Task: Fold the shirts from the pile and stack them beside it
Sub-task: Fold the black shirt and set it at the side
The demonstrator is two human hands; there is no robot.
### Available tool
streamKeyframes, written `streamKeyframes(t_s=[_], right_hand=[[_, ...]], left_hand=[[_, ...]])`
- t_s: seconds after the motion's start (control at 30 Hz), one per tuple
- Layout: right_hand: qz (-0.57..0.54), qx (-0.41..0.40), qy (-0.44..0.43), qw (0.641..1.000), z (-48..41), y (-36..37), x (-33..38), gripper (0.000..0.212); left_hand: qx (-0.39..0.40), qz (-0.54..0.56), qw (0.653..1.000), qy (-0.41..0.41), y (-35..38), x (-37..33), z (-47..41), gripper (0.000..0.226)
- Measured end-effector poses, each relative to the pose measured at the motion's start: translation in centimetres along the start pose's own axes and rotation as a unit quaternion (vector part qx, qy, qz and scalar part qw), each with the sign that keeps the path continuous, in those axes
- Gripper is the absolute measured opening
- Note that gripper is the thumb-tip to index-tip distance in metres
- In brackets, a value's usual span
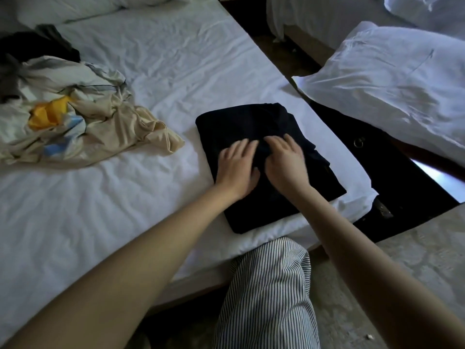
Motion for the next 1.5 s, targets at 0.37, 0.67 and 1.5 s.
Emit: streamKeyframes(t_s=[0.37, 0.67, 1.5], right_hand=[[0.151, 0.094, 0.108, 0.978, -3.1, 3.4, -8.8, 0.053], [0.150, 0.059, 0.120, 0.980, -0.9, 3.5, -7.7, 0.053], [0.076, 0.154, -0.030, 0.985, 2.8, 9.3, 5.3, 0.051]], left_hand=[[0.156, -0.097, 0.981, -0.066, 2.2, 7.9, -8.1, 0.058], [0.107, -0.094, 0.967, -0.213, -0.6, 10.8, -7.0, 0.058], [0.096, 0.133, 0.986, 0.020, -0.3, 11.0, 4.9, 0.039]])
Point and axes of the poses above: each hand's wrist, its own z-axis away from the middle knuckle, its own y-axis out of the palm, x = y × z, the point moved 8 cm from there along -z, towards the middle knuckle, and after that the axes turned 12 degrees about x, right-handed, at the moved point
